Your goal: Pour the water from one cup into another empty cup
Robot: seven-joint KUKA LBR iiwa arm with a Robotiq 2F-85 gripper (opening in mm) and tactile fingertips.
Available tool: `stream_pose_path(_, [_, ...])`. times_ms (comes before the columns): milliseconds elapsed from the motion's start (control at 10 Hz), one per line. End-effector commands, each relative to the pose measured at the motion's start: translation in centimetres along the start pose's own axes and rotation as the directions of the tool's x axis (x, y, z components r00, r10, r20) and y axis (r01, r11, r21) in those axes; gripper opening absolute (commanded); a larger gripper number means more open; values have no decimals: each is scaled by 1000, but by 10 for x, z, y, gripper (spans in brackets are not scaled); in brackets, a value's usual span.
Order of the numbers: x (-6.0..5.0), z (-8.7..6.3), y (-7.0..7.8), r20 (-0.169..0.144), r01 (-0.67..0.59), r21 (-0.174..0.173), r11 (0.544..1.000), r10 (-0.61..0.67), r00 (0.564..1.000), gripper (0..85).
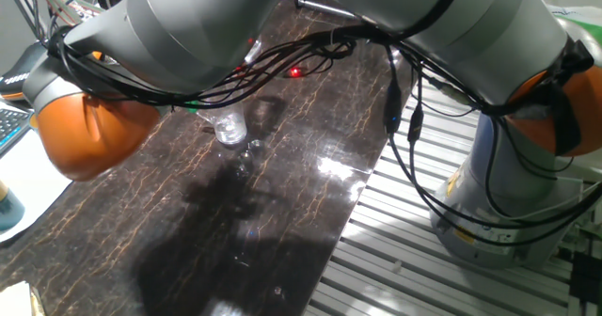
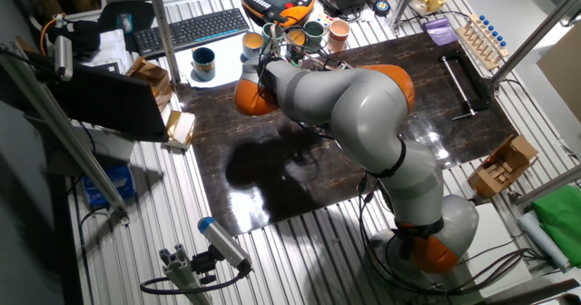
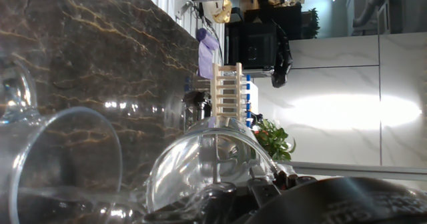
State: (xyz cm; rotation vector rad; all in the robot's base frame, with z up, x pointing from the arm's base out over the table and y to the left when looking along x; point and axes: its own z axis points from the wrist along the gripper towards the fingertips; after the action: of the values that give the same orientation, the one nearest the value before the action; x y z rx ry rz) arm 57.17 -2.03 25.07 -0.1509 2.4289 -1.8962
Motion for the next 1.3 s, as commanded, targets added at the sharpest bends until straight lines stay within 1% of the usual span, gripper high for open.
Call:
stream_pose_path(0, [1,-1,-1,-2,2,5,1000,-2,1000,7])
stream_pose_path(300, [2,-2,-3,-7,4,32,999,-3,1000,7])
stream_pose_path(700, [5,-6,-8,-15,6,53,999,-5,1000,7])
stream_pose_path(1200, [8,-7,-12,-17,9,82,997,-7,1000,7])
